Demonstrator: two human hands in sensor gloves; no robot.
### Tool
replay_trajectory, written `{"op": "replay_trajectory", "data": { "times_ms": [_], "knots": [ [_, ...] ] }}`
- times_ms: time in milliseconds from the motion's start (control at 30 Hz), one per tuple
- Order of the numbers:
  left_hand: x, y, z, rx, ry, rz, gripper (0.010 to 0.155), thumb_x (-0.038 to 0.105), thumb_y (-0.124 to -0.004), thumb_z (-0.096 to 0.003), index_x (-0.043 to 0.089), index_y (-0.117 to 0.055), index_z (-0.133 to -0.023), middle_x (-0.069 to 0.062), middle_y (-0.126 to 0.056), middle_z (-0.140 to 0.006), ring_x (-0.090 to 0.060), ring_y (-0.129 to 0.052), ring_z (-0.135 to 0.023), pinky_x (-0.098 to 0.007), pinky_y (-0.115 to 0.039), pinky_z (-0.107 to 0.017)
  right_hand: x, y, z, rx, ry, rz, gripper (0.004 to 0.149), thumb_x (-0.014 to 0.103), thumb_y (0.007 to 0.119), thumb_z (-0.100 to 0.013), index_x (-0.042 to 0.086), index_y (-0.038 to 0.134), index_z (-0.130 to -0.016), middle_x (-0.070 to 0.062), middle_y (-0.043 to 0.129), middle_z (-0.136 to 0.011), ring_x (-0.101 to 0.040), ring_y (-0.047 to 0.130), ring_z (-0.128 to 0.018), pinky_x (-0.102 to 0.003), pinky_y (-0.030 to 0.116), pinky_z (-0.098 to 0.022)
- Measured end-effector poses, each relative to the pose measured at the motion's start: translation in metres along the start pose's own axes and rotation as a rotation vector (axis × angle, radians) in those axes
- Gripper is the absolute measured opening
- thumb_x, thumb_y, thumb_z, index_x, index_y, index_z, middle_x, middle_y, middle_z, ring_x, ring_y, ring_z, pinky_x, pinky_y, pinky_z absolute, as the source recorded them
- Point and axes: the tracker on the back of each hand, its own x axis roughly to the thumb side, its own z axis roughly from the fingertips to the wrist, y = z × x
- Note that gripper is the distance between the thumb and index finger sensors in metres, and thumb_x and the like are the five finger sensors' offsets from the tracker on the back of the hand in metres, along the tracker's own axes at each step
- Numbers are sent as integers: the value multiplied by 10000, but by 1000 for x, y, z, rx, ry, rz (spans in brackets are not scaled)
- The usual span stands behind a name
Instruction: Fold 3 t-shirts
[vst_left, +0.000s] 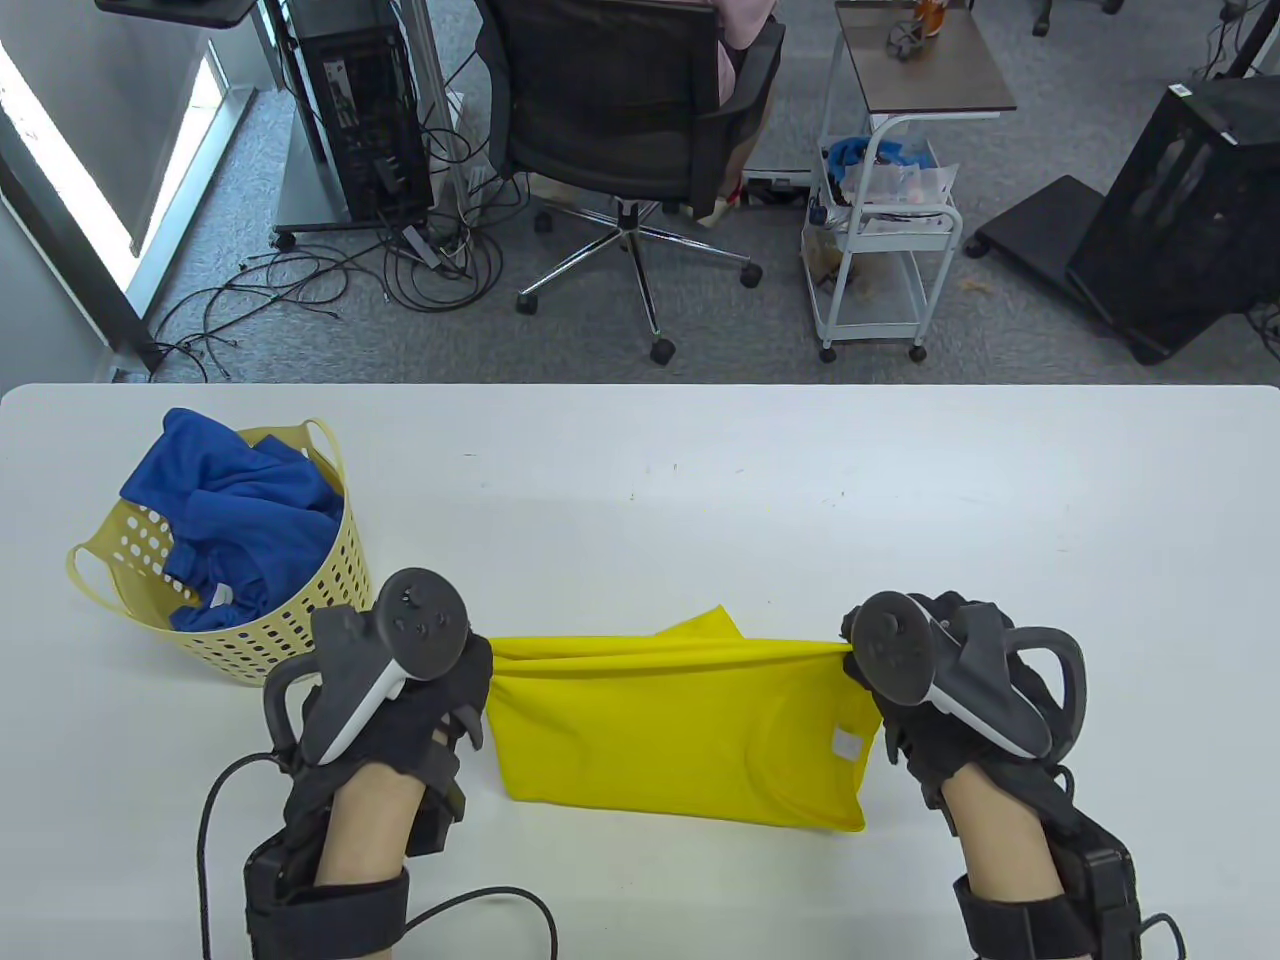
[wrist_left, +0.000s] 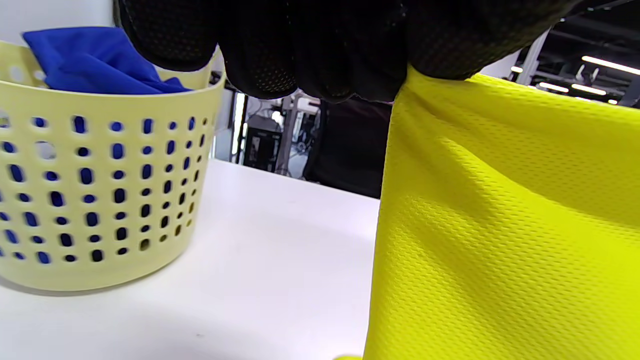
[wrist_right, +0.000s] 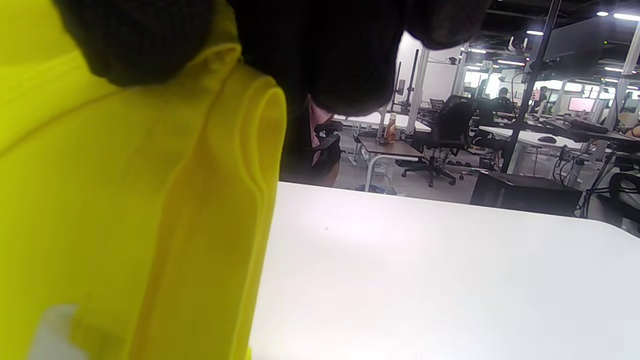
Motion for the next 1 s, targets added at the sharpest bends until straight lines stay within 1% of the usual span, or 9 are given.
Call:
{"op": "replay_trajectory", "data": {
  "times_ms": [100, 133, 333, 567, 633, 700, 767, 867, 1000],
  "knots": [
    [11, -10, -27, -1, 6, -16, 385, 487, -746, -448, 262, -850, -744, -20, -804, -826, -267, -784, -793, -488, -709, -633, -6, 18, -24, 44, 30, -15, 437, 368, 816, -389, 257, 852, -810, -21, 891, -767, -301, 869, -716, -575, 580, -662],
    [16, -16, -40, -4, 9, -23, 385, 488, -746, -448, 264, -850, -743, -19, -804, -826, -265, -785, -792, -487, -711, -632, -8, 32, -39, 85, 46, -17, 437, 359, 816, -391, 250, 851, -813, -28, 888, -769, -306, 864, -719, -577, 575, -662],
    [34, -58, -103, -11, 56, -94, 387, 490, -750, -441, 267, -848, -741, -16, -806, -821, -261, -793, -783, -479, -719, -623, -13, 94, -95, 210, 85, 9, 437, 351, 817, -389, 241, 852, -811, -36, 887, -765, -311, 862, -712, -578, 574, -656],
    [33, -107, -149, 36, 91, -118, 390, 491, -748, -433, 271, -842, -741, -12, -807, -812, -257, -800, -773, -470, -730, -611, -8, 137, -140, 284, 97, 34, 439, 342, 817, -393, 232, 845, -816, -45, 882, -766, -314, 858, -712, -582, 569, -653],
    [32, -117, -153, 39, 77, -133, 402, 491, -721, -440, 287, -800, -777, 1, -766, -850, -247, -771, -806, -467, -715, -627, -7, 143, -146, 285, 119, 52, 462, 347, 810, -399, 234, 814, -847, -50, 853, -802, -323, 832, -739, -585, 555, -659],
    [30, -123, -151, 57, 14, -146, 514, 508, -707, -438, 286, -675, -901, 0, -656, -953, -257, -720, -860, -466, -688, -652, -7, 145, -149, 230, 132, 74, 546, 398, 808, -389, 234, 742, -905, -57, 804, -857, -334, 791, -784, -587, 543, -663],
    [29, -127, -146, -17, -128, -119, 599, 521, -727, -431, 314, -578, -973, 13, -557, -1036, -263, -638, -939, -481, -641, -696, -5, 143, -148, 210, 128, 50, 579, 417, 808, -386, 234, 712, -927, -62, 793, -865, -342, 778, -792, -593, 533, -664],
    [26, -139, -129, -206, -327, -77, 613, 492, -755, -438, 357, -560, -1002, 50, -500, -1103, -273, -541, -1028, -521, -601, -728, 4, 134, -139, 183, 76, 16, 586, 429, 804, -388, 237, 701, -932, -65, 795, -861, -343, 785, -784, -596, 546, -652],
    [19, -162, -101, -326, -339, -301, 679, 566, -773, -419, 423, -518, -1032, 98, -462, -1152, -265, -460, -1089, -553, -563, -762, 27, 125, -113, 163, -14, -50, 590, 440, 804, -389, 243, 699, -935, -68, 795, -872, -351, 789, -788, -598, 559, -644]
  ]
}}
